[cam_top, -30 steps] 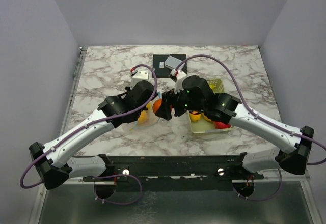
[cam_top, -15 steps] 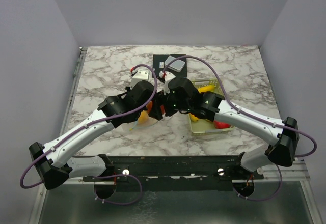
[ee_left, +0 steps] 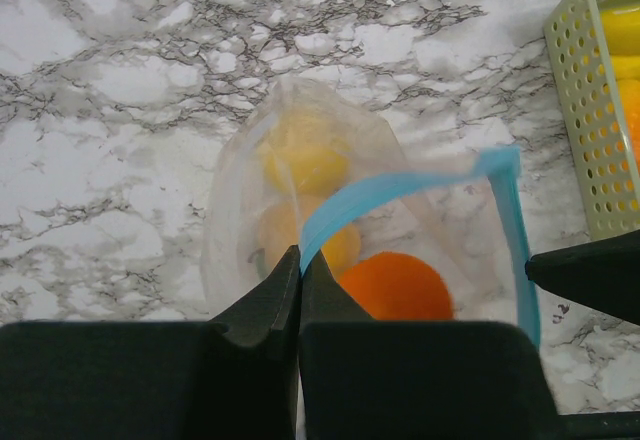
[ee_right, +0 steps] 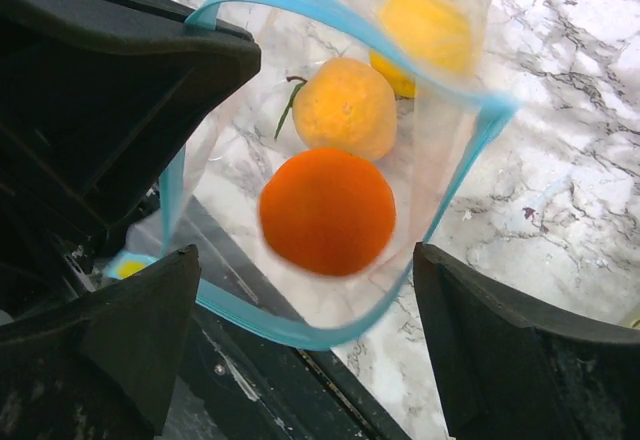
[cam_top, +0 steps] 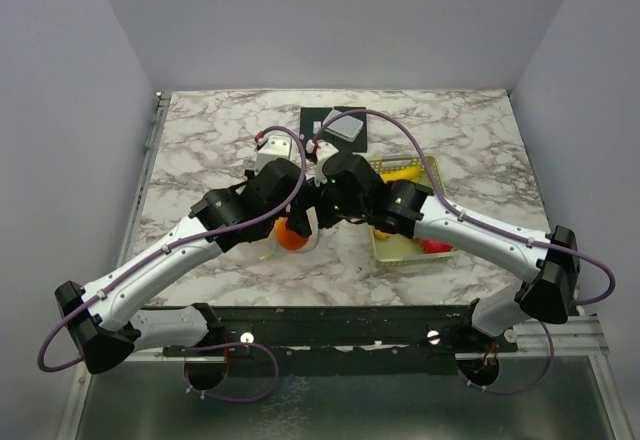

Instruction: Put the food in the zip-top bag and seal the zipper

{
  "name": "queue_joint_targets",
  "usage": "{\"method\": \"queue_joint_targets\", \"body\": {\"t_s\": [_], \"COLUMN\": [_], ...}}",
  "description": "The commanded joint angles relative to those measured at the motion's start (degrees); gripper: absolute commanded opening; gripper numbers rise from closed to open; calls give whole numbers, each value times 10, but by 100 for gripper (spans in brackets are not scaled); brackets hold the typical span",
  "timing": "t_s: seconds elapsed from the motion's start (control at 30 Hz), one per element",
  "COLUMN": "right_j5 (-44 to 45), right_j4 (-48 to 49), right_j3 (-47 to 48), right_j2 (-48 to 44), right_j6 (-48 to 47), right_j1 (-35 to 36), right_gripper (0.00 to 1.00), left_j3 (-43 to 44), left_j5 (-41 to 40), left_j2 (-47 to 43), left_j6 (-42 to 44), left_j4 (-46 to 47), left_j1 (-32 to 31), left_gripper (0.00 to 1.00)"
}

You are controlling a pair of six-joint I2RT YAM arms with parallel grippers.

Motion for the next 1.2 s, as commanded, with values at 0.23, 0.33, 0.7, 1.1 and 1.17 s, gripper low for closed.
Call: {"method": "queue_joint_targets", "body": {"t_s": [0.23,0.33,0.7,1.1,1.17], "right_j5": [29,45,75,38,35], "right_j4": [4,-4,-54,-7,-2], "right_j3": [4,0,-47,-137,-136], "right_j2": [-29,-43,-79,-65,-55], "right_j6": [17,30,128,226,234], "right_j1": [6,6,6,6,6], "right_gripper": [96,95,80,62,60], "left_j3": [13,13,19,17,18], "left_j5": [10,10,11,13,15], "left_j2": [-11,-12,-11,-13,-14], "left_j6": [-4,-4,-5,-5,-6], "left_j4": [2,3,1,0,0], "left_j1": [-1,-1,-1,-1,-1], "left_gripper": [0,0,0,0,0]}}
